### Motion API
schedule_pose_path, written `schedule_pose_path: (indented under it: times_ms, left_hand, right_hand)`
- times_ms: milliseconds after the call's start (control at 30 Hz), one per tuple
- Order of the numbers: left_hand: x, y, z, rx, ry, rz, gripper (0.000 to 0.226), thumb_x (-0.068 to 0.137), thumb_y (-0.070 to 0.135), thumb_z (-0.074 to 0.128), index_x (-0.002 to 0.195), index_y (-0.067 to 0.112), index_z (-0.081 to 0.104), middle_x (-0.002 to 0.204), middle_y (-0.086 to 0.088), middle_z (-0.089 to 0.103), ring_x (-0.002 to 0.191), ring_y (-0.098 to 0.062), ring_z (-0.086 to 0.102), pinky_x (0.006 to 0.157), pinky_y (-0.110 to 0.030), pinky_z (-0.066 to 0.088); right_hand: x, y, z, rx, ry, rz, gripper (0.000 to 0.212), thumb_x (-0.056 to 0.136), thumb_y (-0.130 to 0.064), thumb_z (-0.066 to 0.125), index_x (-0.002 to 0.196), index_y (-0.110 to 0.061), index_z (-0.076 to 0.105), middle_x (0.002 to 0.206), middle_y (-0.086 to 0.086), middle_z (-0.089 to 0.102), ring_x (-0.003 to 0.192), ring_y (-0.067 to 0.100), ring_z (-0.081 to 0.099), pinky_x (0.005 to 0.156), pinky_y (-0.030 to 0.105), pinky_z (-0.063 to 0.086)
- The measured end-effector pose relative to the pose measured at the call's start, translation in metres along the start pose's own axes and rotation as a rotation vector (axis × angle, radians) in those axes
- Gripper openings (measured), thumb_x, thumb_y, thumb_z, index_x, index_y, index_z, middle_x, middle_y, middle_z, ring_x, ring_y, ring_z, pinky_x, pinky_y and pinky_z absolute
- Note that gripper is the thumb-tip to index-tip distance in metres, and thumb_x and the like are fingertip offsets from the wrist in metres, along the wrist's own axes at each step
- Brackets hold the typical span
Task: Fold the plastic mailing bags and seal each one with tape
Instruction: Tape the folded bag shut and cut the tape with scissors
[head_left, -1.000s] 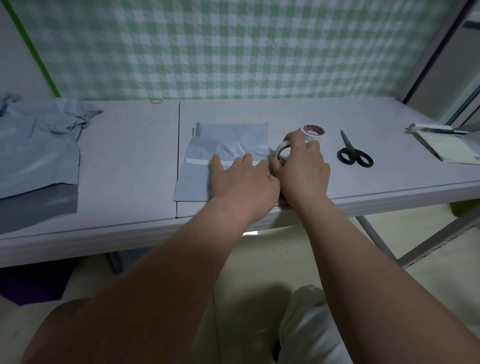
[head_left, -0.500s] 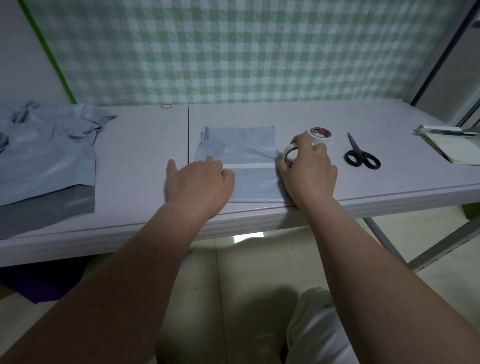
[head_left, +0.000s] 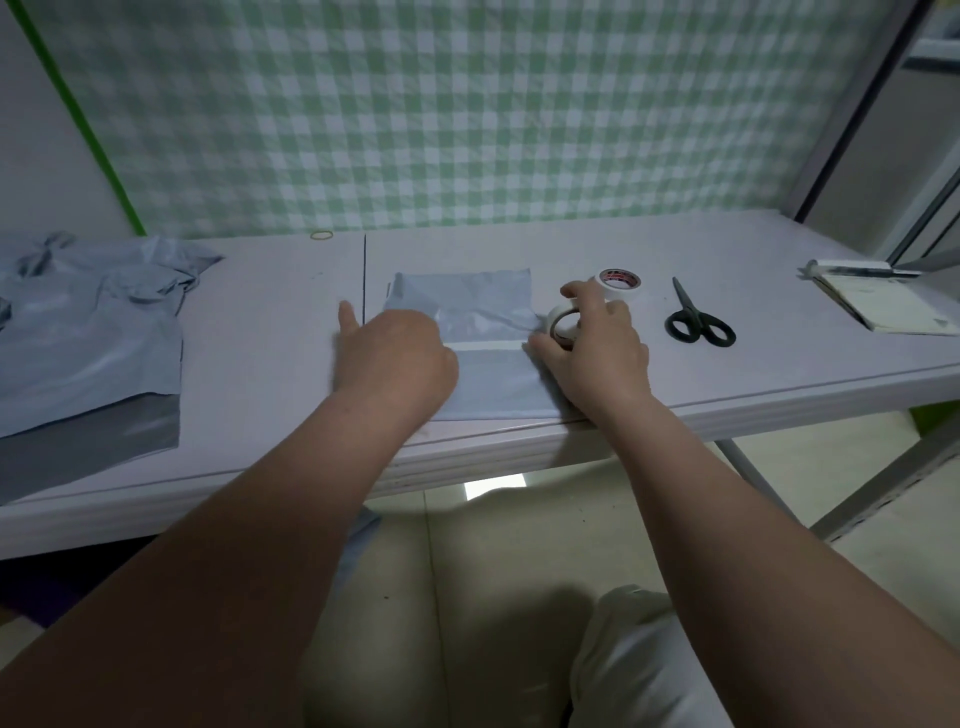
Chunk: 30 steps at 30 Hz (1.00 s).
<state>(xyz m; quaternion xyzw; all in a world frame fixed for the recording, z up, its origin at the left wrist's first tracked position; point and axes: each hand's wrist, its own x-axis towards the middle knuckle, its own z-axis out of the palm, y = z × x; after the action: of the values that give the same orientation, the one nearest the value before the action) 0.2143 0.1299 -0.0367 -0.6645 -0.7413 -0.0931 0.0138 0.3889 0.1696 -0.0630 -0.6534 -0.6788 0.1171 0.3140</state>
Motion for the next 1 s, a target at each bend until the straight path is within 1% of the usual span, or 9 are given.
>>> schedule_pose_path:
  times_ms: [67, 133, 267, 400, 567, 667, 733, 833, 1000]
  left_hand:
    - [0.006, 0.019, 0.000, -0.249, 0.046, 0.100, 0.032, 0.091, 0.020, 0.048, 0.119, 0.015, 0.063, 0.119, -0.006, 0.064, 0.115, -0.025, 0.053, 0.103, -0.029, 0.032]
    - [0.011, 0.043, -0.001, -0.439, 0.040, 0.200, 0.046, 0.088, 0.019, 0.056, 0.133, 0.017, 0.054, 0.127, -0.005, 0.061, 0.121, -0.020, 0.052, 0.100, -0.024, 0.034]
    - [0.031, 0.073, 0.004, -0.545, 0.033, 0.202, 0.045, 0.084, 0.021, 0.061, 0.129, 0.021, 0.058, 0.124, -0.002, 0.063, 0.118, -0.018, 0.053, 0.095, -0.022, 0.035]
    - [0.044, 0.072, 0.012, -0.586, 0.105, 0.111, 0.014, 0.083, 0.012, 0.059, 0.090, 0.019, 0.068, 0.094, 0.000, 0.069, 0.094, -0.017, 0.060, 0.071, -0.019, 0.036]
    - [0.046, 0.069, 0.012, -0.638, -0.093, 0.290, 0.052, 0.081, 0.017, 0.069, 0.129, 0.028, 0.055, 0.110, 0.006, 0.057, 0.100, -0.009, 0.054, 0.082, -0.014, 0.034]
    - [0.052, 0.077, 0.009, -0.557, -0.112, 0.365, 0.036, 0.082, 0.018, 0.067, 0.117, 0.023, 0.064, 0.112, 0.004, 0.064, 0.104, -0.014, 0.057, 0.085, -0.020, 0.039]
    - [0.054, 0.079, 0.008, -0.555, -0.053, 0.304, 0.013, 0.084, 0.013, 0.062, 0.095, 0.017, 0.068, 0.096, 0.000, 0.067, 0.093, -0.019, 0.062, 0.079, -0.025, 0.044]
    - [0.051, 0.073, 0.008, -0.893, -0.115, 0.047, 0.010, 0.086, 0.003, 0.056, 0.078, 0.008, 0.060, 0.075, -0.010, 0.065, 0.067, -0.022, 0.066, 0.073, -0.035, 0.058]
    - [0.041, 0.051, 0.010, -1.248, -0.197, -0.183, 0.006, 0.087, 0.002, 0.058, 0.084, 0.004, 0.054, 0.076, -0.016, 0.062, 0.064, -0.022, 0.067, 0.064, -0.028, 0.060]
  right_hand:
    - [0.002, 0.002, -0.003, 0.117, -0.039, -0.037, 0.055, 0.087, -0.041, 0.058, 0.136, -0.025, 0.039, 0.123, 0.007, 0.054, 0.109, 0.025, 0.052, 0.091, 0.038, 0.040]
    - [0.002, 0.004, -0.010, 0.223, -0.065, -0.053, 0.051, 0.089, -0.035, 0.057, 0.136, -0.024, 0.041, 0.115, 0.002, 0.059, 0.101, 0.017, 0.054, 0.084, 0.027, 0.038]
    - [0.005, 0.011, -0.028, 0.317, -0.080, -0.065, 0.037, 0.092, -0.017, 0.053, 0.129, -0.022, 0.053, 0.112, -0.003, 0.061, 0.097, 0.013, 0.057, 0.082, 0.017, 0.037]
    - [0.017, 0.027, -0.046, 0.223, -0.004, -0.031, 0.031, 0.092, -0.014, 0.052, 0.120, -0.019, 0.063, 0.116, 0.000, 0.066, 0.103, 0.017, 0.061, 0.086, 0.014, 0.036]
    - [0.033, 0.055, -0.058, -0.132, 0.062, 0.159, 0.032, 0.091, -0.025, 0.051, 0.121, -0.022, 0.061, 0.125, 0.007, 0.059, 0.121, 0.030, 0.046, 0.096, 0.035, 0.038]
    - [0.032, 0.061, -0.060, -0.304, 0.094, 0.274, 0.035, 0.092, -0.025, 0.048, 0.124, -0.017, 0.057, 0.124, 0.013, 0.052, 0.120, 0.035, 0.039, 0.088, 0.036, 0.037]
    - [0.034, 0.063, -0.061, -0.337, 0.088, 0.348, 0.033, 0.092, -0.020, 0.044, 0.121, -0.011, 0.058, 0.120, 0.015, 0.053, 0.118, 0.036, 0.040, 0.083, 0.035, 0.036]
    - [0.039, 0.065, -0.064, -0.327, 0.059, 0.403, 0.028, 0.090, -0.014, 0.045, 0.112, -0.009, 0.061, 0.116, 0.014, 0.058, 0.112, 0.035, 0.049, 0.077, 0.030, 0.036]
    - [0.041, 0.054, -0.076, -0.422, -0.004, 0.415, 0.022, 0.085, -0.015, 0.061, 0.106, -0.009, 0.060, 0.117, 0.013, 0.058, 0.108, 0.034, 0.056, 0.073, 0.032, 0.039]
